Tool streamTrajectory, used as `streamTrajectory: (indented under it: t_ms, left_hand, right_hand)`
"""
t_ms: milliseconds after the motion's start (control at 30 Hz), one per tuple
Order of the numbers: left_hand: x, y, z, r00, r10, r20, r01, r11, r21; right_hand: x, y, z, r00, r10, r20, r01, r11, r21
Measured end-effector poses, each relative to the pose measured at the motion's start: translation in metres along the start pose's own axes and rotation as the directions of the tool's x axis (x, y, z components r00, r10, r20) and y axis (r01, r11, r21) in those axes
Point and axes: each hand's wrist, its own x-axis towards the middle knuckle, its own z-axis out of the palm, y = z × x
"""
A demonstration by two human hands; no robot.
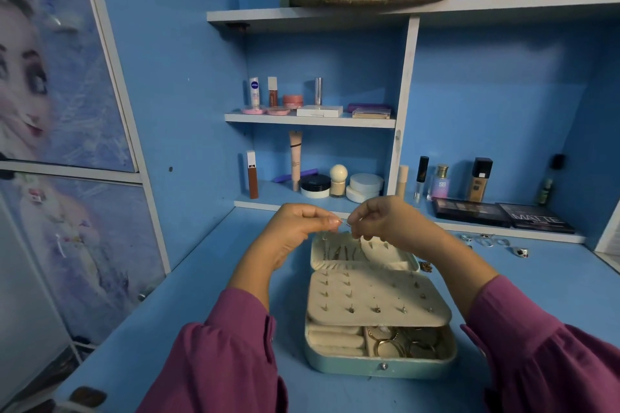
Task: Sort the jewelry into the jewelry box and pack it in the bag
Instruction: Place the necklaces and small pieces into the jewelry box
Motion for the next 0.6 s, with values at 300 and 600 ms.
streamTrajectory:
  t_ms: [300, 600]
  left_hand:
    - [0.004, -0.006, -0.001, 0.998, -0.016, -0.066, 0.021, 0.996, 0.082]
    - [0.020, -0.027, 0.013, 0.981, 0.059, -0.185, 0.073, 0.771, 0.632]
  right_hand:
    - [0.001, 0.000, 0.010, 0.996, 0.031, 0.083, -0.023, 0.994, -0.103]
    - [0.024, 0.004, 0.028, 0.997, -0.013, 0.079, 0.041, 0.930, -0.366]
